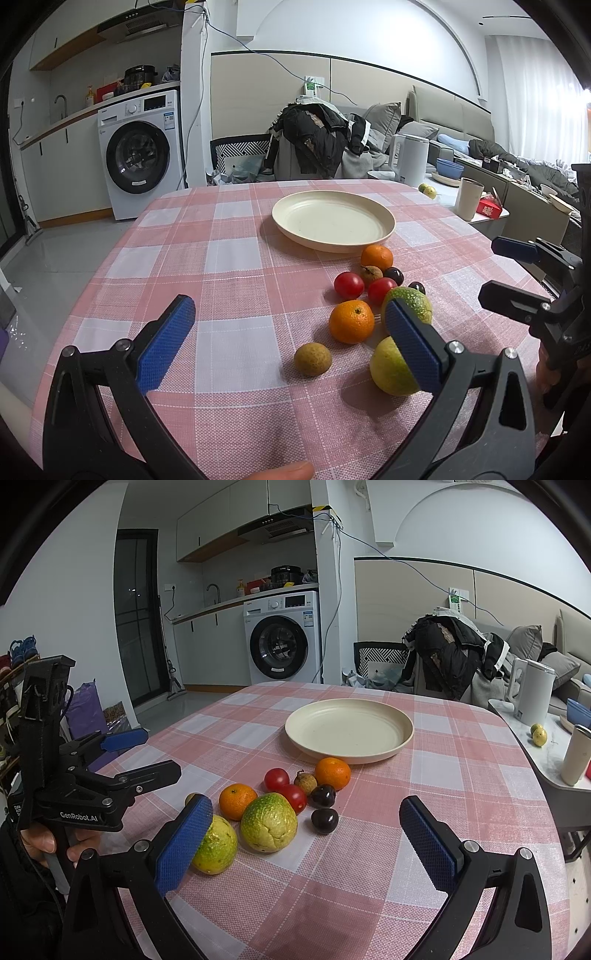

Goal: Organize fruits

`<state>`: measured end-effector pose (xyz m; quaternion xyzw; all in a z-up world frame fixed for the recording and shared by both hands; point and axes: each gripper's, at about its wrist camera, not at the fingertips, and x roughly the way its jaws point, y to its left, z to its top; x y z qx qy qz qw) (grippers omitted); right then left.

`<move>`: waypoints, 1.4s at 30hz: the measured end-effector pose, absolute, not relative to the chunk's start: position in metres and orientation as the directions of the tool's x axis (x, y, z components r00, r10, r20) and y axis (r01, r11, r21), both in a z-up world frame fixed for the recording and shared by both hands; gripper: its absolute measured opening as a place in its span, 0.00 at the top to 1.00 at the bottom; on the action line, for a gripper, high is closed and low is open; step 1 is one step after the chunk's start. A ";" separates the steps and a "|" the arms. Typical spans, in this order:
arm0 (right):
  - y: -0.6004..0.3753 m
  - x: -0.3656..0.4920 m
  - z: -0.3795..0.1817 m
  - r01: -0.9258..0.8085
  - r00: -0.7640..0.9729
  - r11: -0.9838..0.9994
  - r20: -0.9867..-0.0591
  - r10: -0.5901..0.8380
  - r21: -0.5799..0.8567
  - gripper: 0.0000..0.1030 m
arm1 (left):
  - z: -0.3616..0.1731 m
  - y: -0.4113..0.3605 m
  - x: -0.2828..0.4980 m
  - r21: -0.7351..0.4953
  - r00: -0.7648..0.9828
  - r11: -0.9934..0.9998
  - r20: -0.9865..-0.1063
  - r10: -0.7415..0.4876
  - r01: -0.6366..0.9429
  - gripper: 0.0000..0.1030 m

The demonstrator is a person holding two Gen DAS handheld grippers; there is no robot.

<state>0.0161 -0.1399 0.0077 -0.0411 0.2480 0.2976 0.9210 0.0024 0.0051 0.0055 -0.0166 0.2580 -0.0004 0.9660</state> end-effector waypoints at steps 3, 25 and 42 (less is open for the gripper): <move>-0.140 0.016 0.008 -0.569 0.700 0.820 -0.482 0.527 0.071 0.00 | 0.007 0.009 0.005 -0.033 0.867 0.999 -0.499 -0.011 -0.007 0.01; -0.140 0.016 0.008 -0.569 0.699 0.819 -0.483 0.527 0.071 0.00 | 0.005 -0.002 -0.001 -0.029 0.871 1.000 -0.491 -0.010 -0.005 0.01; -0.149 0.019 0.005 -0.544 0.714 0.836 -0.483 0.508 0.074 0.00 | 0.008 0.000 -0.003 -0.028 0.872 1.000 -0.489 -0.009 -0.005 0.01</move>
